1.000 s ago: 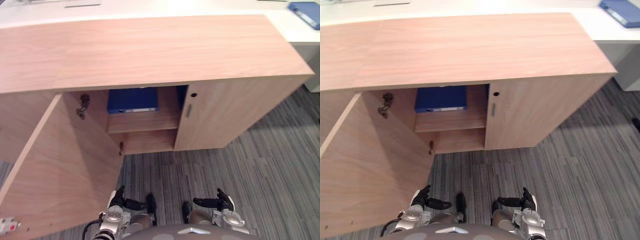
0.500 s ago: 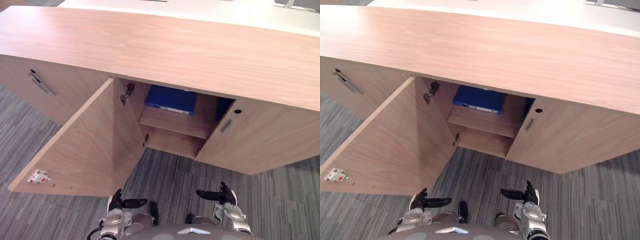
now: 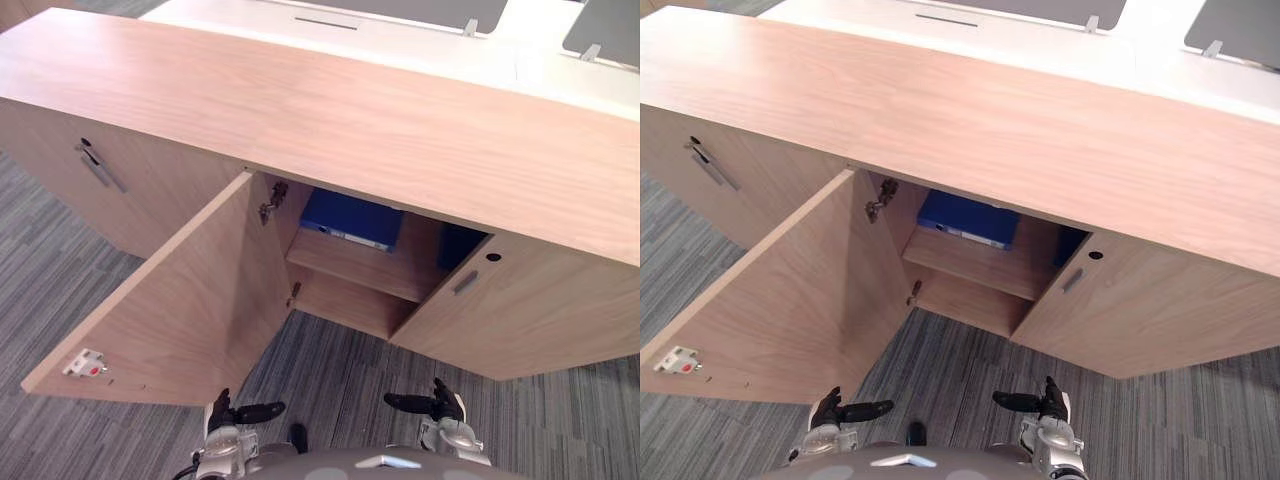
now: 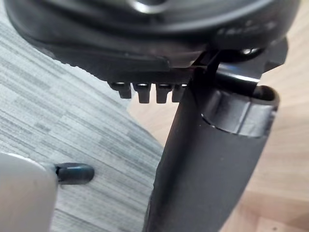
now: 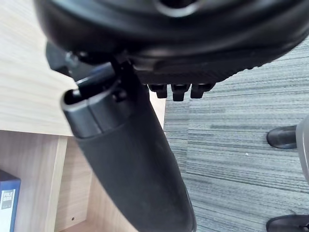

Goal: Walk over to the cabinet, pick up the folder, carry it to the office cabinet, place the folder inside the office cabinet, then close the office cabinet door

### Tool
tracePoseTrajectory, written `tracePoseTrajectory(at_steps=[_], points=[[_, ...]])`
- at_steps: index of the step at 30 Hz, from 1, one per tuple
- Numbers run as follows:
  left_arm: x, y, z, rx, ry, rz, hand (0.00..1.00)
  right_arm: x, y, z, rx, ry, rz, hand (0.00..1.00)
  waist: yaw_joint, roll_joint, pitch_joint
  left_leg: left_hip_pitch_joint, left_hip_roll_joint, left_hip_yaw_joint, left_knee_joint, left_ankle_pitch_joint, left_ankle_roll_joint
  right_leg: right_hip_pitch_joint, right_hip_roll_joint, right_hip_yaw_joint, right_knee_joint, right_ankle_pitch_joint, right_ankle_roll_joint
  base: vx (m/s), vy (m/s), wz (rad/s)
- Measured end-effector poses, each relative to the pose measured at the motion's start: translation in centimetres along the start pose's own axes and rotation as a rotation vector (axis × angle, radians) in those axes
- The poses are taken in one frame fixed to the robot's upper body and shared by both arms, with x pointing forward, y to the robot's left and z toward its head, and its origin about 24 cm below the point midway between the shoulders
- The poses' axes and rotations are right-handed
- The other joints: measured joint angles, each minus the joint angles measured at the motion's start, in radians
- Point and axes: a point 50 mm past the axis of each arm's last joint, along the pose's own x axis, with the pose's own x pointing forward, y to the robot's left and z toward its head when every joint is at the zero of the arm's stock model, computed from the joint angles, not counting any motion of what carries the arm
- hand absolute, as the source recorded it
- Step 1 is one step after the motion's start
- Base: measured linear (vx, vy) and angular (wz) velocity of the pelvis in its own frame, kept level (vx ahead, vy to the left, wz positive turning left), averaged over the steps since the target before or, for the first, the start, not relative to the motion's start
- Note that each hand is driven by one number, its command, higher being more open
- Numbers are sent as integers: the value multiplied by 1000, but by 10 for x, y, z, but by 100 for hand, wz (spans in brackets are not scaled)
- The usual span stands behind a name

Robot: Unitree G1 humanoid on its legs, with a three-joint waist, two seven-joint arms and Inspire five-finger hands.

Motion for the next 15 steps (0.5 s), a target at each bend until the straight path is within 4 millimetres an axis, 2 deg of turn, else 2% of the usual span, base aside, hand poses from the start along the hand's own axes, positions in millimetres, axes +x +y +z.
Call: tracePoseTrajectory(at_steps=[6, 11, 13, 15], points=[[0, 31, 11, -225, -48, 179, 100, -1, -3, -2, -1, 3, -20, 100, 1, 2, 0, 4, -1, -7, -21, 28, -1, -4, 0, 8, -2, 0, 0, -96, -20, 0], [-1, 39, 23, -320, -104, 231, 100, -2, -7, -6, -6, 10, -46, 100, 1, 20, 12, -2, -5, -27, -29, 47, 4, -6, -2, 10, -3, -5, 2, -155, -33, 8], [-2, 45, 26, -358, -125, 255, 100, -2, -7, -7, -6, 11, -45, 100, 1, 13, 10, -20, -24, -28, -30, 55, -2, -19, -19, 21, -9, -47, 12, -168, -44, 6], [-4, 47, 30, -406, -137, 273, 100, -2, -11, -8, -14, 11, -55, 100, -2, 18, 13, -25, -24, -42, -30, 68, -4, -21, -18, 16, -8, -63, 18, -158, -52, 18]])
